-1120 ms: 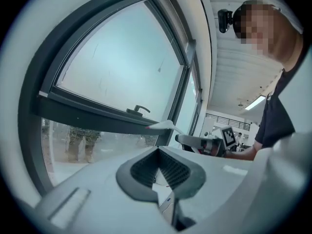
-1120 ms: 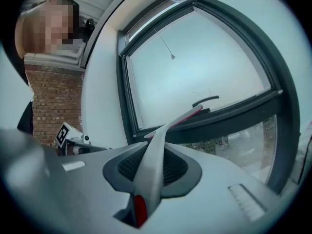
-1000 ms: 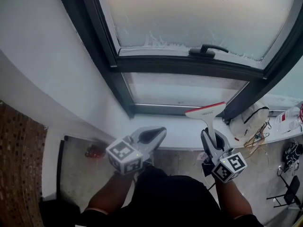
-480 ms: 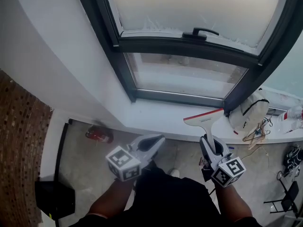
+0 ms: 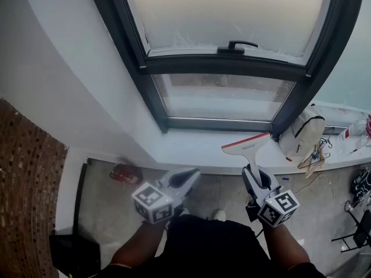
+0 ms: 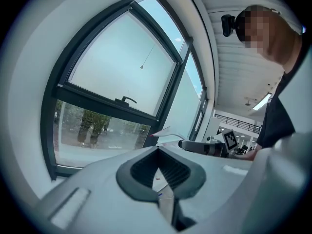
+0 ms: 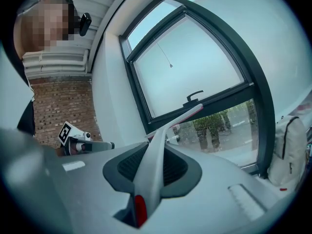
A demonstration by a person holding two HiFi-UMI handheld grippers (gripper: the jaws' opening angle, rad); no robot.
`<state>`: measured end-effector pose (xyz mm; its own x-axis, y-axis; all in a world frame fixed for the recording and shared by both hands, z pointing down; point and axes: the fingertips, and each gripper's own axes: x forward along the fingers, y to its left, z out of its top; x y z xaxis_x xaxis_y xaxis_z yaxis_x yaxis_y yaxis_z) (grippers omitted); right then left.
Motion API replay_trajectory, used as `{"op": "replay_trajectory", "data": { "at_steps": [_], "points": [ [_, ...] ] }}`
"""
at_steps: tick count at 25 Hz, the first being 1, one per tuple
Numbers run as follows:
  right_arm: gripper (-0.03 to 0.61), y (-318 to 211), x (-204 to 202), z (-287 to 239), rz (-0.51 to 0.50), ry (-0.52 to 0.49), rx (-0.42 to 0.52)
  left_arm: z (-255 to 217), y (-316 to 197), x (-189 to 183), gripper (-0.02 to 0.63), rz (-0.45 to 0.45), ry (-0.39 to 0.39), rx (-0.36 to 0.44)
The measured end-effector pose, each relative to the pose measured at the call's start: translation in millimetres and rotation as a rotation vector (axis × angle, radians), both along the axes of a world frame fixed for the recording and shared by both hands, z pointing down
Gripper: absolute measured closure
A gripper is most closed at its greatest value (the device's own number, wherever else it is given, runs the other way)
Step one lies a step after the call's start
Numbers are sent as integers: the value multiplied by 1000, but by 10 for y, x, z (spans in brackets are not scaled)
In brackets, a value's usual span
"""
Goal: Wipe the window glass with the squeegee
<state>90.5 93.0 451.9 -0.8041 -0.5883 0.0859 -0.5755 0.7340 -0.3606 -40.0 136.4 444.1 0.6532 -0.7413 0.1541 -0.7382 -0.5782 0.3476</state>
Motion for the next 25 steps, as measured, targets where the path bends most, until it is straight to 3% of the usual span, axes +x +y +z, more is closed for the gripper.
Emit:
{"op": "replay_trajectory", "data": {
  "at_steps": [12,25],
  "points": [
    [491,206,-434,-4,37,11,-28,6,158,-390,614,52,-10,-11],
    [491,265,-574,-85,47,36,8,36,202,-487,614,96,-10,-6]
  ]
}}
